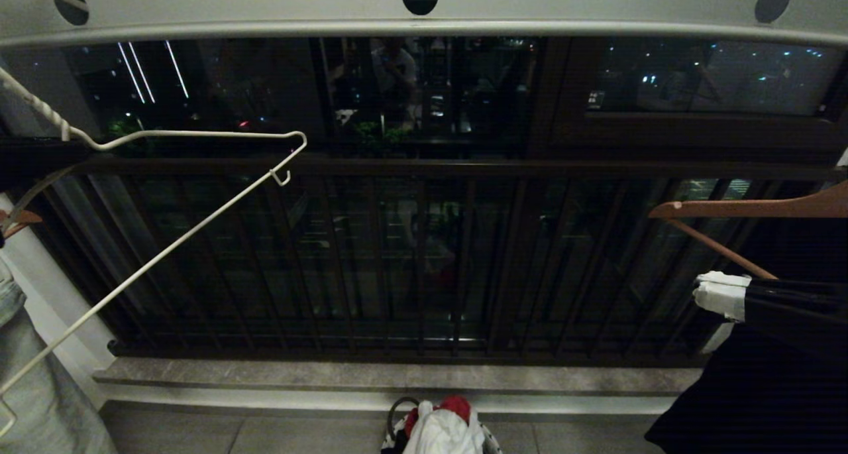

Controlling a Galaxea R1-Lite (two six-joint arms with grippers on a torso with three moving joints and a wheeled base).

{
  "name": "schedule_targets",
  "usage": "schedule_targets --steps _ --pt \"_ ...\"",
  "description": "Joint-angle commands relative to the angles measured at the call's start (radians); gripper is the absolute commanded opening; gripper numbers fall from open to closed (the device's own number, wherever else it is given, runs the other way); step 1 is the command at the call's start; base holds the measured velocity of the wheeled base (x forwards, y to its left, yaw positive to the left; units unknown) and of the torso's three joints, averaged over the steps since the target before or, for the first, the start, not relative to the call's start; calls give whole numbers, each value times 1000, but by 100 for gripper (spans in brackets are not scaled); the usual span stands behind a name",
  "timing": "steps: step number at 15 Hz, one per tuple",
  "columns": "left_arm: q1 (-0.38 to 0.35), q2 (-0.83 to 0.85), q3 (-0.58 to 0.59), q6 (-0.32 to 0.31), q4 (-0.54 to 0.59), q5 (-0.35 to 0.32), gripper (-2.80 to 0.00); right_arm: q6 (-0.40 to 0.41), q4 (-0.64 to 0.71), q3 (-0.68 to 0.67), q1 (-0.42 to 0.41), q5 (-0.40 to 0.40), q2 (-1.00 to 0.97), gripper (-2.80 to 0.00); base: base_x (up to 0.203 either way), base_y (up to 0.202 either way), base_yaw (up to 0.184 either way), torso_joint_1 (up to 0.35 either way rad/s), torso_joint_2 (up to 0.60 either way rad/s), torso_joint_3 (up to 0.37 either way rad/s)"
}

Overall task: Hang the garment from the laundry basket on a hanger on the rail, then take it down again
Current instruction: Hang the clothes rack on the clothesline

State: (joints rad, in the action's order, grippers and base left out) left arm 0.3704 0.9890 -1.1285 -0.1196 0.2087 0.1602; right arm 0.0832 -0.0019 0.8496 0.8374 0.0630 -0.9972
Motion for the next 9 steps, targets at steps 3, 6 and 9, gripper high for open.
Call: schedule_targets --steps 3,6,9 --pt "-1 60 1 0 -8 1 -280 1 -1 0 -1 0 3 -280 0 0 0 0 0 0" --pt "-3 67 18 -3 -3 1 -280 1 -1 0 -1 1 6 -280 0 0 0 0 0 0" --pt "-30 80 18 -3 -5 1 -280 1 -1 0 -1 1 9 -280 0 0 0 0 0 0"
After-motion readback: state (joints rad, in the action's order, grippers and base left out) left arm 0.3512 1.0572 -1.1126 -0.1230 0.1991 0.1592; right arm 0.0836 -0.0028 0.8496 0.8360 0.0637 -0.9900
